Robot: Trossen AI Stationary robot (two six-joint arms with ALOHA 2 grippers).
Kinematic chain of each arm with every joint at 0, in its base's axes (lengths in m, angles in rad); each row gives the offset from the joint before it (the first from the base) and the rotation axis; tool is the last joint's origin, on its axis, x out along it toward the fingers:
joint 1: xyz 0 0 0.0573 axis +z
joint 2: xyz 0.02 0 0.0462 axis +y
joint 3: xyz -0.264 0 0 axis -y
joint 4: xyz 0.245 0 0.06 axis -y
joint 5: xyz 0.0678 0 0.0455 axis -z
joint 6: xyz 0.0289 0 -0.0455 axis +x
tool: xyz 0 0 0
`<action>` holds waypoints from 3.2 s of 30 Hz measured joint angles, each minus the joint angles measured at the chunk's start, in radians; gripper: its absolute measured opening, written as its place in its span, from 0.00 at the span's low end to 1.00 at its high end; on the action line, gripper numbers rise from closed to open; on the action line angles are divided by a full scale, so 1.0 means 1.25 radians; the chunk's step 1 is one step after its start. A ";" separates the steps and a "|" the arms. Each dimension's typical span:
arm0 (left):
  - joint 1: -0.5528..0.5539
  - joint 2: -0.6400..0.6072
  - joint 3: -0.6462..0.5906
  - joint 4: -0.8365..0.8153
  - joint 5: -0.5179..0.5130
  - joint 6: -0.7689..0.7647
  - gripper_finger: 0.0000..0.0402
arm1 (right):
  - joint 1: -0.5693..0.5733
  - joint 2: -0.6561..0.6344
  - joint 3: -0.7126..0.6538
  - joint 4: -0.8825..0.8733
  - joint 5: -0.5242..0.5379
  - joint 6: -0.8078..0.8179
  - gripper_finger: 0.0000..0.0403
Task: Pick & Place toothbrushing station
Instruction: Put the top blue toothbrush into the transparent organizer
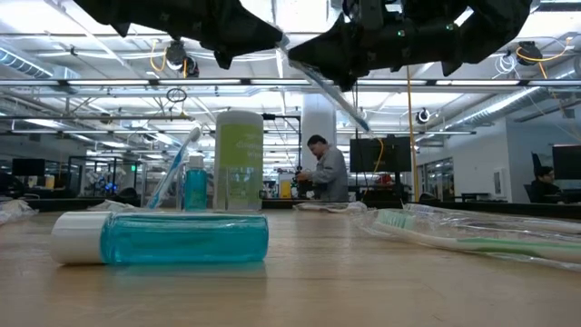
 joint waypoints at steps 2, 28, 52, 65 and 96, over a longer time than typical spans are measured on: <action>0.000 0.000 0.000 -0.013 -0.010 -0.008 0.17 | -0.004 -0.024 0.000 -0.037 0.001 0.000 0.28; 0.032 -0.008 0.258 -0.574 -0.280 -0.141 0.17 | -0.004 -0.160 -0.001 -0.420 0.001 0.000 0.34; 0.191 -0.008 0.375 -0.861 -0.224 -0.304 0.17 | -0.004 -0.160 -0.001 -0.424 0.001 0.000 0.33; 0.199 0.113 0.374 -0.859 -0.215 -0.305 0.17 | -0.004 -0.160 -0.001 -0.424 0.001 -0.015 0.32; 0.285 0.141 0.374 -0.839 -0.221 -0.176 0.43 | -0.004 -0.160 -0.001 -0.424 0.001 -0.015 0.32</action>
